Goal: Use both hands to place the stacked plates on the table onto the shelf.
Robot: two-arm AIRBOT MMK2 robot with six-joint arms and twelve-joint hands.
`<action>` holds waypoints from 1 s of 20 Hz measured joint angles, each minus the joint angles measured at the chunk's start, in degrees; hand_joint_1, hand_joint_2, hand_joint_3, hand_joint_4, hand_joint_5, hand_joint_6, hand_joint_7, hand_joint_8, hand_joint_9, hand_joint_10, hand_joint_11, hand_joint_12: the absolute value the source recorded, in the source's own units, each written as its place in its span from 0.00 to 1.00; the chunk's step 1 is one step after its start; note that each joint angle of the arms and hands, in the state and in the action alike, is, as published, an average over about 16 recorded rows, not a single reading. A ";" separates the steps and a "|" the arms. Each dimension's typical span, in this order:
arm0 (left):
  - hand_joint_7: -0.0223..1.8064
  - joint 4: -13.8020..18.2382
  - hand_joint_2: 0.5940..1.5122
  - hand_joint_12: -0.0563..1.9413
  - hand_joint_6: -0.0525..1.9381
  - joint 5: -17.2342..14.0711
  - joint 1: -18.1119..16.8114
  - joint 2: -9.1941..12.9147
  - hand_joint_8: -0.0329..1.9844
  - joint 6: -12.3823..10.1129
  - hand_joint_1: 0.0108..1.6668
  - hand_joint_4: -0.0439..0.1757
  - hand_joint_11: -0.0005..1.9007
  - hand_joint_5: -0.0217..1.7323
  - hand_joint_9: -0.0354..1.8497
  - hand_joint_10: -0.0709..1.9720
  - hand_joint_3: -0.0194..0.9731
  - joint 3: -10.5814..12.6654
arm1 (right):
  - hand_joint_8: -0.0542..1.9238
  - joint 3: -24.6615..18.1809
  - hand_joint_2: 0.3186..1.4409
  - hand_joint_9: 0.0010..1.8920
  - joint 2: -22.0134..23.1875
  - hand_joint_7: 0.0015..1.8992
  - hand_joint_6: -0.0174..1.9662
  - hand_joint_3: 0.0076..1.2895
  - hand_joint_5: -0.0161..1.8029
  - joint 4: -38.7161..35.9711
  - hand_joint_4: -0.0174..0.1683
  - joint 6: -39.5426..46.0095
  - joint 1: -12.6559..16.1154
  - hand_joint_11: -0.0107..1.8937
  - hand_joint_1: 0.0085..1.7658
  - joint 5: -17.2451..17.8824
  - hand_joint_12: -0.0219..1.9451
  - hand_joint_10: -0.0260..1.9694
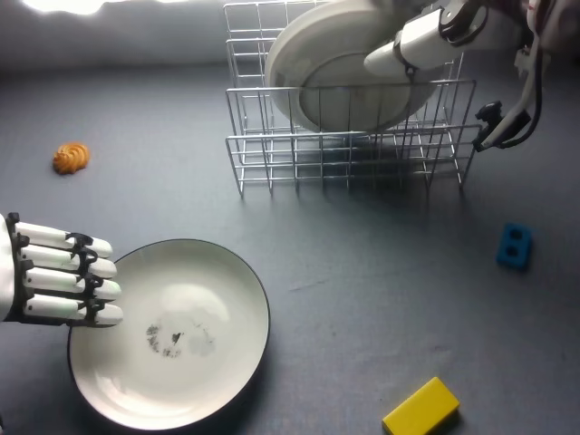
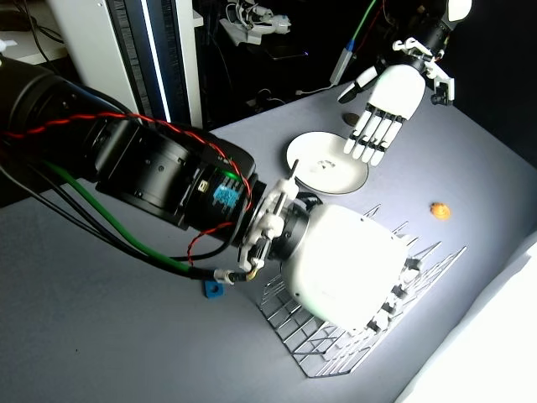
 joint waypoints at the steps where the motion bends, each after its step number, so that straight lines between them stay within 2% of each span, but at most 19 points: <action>1: 0.04 -0.36 0.51 0.03 0.03 0.44 0.33 0.02 0.02 0.00 0.01 0.23 0.01 0.04 0.03 0.04 0.03 -0.35 | 0.49 0.27 0.66 0.46 -0.13 0.47 0.56 0.01 0.44 0.07 0.06 0.01 -0.24 0.37 0.72 0.05 0.67 0.45; 10: 0.04 -4.88 0.51 0.02 0.03 4.58 4.38 0.18 0.02 0.10 0.01 0.22 0.01 0.04 0.03 0.04 0.03 -4.27 | 0.22 1.34 0.69 0.43 -0.51 0.45 0.31 0.00 0.41 0.53 0.08 0.20 -0.69 0.27 0.64 0.46 0.68 0.23; 14: 0.04 -7.30 0.51 0.02 0.03 6.36 6.18 0.27 0.02 0.15 0.00 0.20 0.01 0.04 0.03 0.04 0.03 -6.07 | 0.08 1.19 0.68 0.43 -0.35 0.46 0.16 0.00 0.42 0.58 0.07 0.29 -0.13 0.24 0.62 0.47 0.67 0.18; 17: 0.03 -9.00 0.51 0.02 0.03 7.41 6.86 0.41 0.02 0.17 0.00 0.20 0.01 0.04 0.03 0.04 0.03 -7.17 | 0.05 0.93 0.66 0.43 -0.11 0.46 0.08 0.00 0.43 -0.06 0.08 0.32 0.40 0.22 0.61 0.53 0.66 0.14; 20: 0.03 -10.54 0.52 0.02 0.03 8.07 6.81 0.66 0.02 0.17 0.00 0.19 0.01 0.04 0.03 0.04 0.03 -7.85 | 0.04 0.24 0.66 0.43 0.39 0.46 0.06 0.00 0.43 -2.39 0.08 0.45 1.27 0.19 0.61 0.99 0.66 0.11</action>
